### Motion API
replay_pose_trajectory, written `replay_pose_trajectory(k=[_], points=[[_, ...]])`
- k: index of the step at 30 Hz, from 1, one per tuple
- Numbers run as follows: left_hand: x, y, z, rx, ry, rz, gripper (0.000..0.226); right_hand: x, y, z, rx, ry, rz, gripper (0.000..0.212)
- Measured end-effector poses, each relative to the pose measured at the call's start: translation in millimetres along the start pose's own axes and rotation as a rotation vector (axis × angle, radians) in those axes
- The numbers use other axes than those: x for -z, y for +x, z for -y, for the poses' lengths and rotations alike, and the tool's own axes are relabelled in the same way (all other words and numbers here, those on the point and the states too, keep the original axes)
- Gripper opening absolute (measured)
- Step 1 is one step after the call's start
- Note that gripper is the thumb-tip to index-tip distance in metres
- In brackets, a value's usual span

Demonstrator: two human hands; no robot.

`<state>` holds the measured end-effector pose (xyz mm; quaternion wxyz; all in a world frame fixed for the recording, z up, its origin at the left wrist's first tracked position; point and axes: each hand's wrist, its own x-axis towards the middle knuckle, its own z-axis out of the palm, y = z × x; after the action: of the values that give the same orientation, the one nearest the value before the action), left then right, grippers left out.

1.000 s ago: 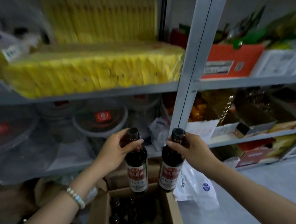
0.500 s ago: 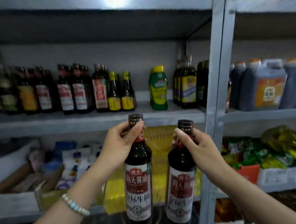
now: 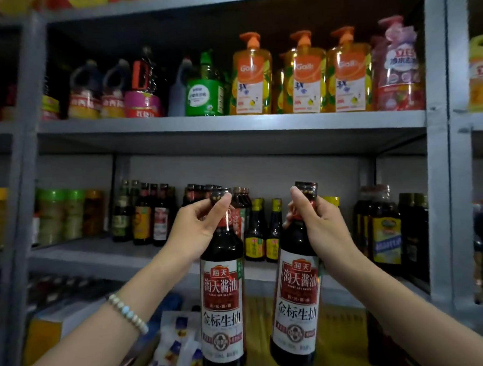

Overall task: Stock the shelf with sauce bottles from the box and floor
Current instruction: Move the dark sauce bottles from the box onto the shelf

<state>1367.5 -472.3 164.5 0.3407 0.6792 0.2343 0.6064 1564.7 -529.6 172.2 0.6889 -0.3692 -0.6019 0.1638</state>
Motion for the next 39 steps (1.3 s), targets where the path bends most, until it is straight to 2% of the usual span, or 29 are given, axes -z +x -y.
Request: replay_pose_trajectory(k=[6, 11, 18, 22, 27, 36, 39], points=[[44.7, 52.5, 16.0, -0.022, -0.034, -0.084, 0.045, -51.0, 58.7, -6.4, 0.046, 0.018, -0.014, 0.034], [92.6, 110.2, 41.2, -0.022, -0.027, -0.056, 0.042, -91.2, 104.2, -23.8, 0.051, 0.122, -0.077, 0.032], [137.5, 184.8, 90.5, -0.037, -0.094, -0.001, 0.033, -159.1, 154.8, -77.1, 0.051, 0.062, -0.146, 0.03], [147.8, 214.2, 120.8, -0.029, -0.114, 0.028, 0.037, -182.2, 173.7, -109.6, -0.017, 0.041, -0.159, 0.03], [155.0, 238.5, 151.0, -0.007, -0.143, 0.04, 0.045, -203.7, 191.4, -139.9, 0.008, -0.069, -0.102, 0.03], [153.6, 249.9, 191.4, 0.01, -0.081, 0.054, 0.033, -220.1, 195.7, -174.4, -0.077, -0.111, -0.056, 0.033], [152.1, 251.3, 198.0, 0.017, -0.06, 0.056, 0.038, -223.7, 196.3, -179.1, -0.069, -0.112, -0.034, 0.032]])
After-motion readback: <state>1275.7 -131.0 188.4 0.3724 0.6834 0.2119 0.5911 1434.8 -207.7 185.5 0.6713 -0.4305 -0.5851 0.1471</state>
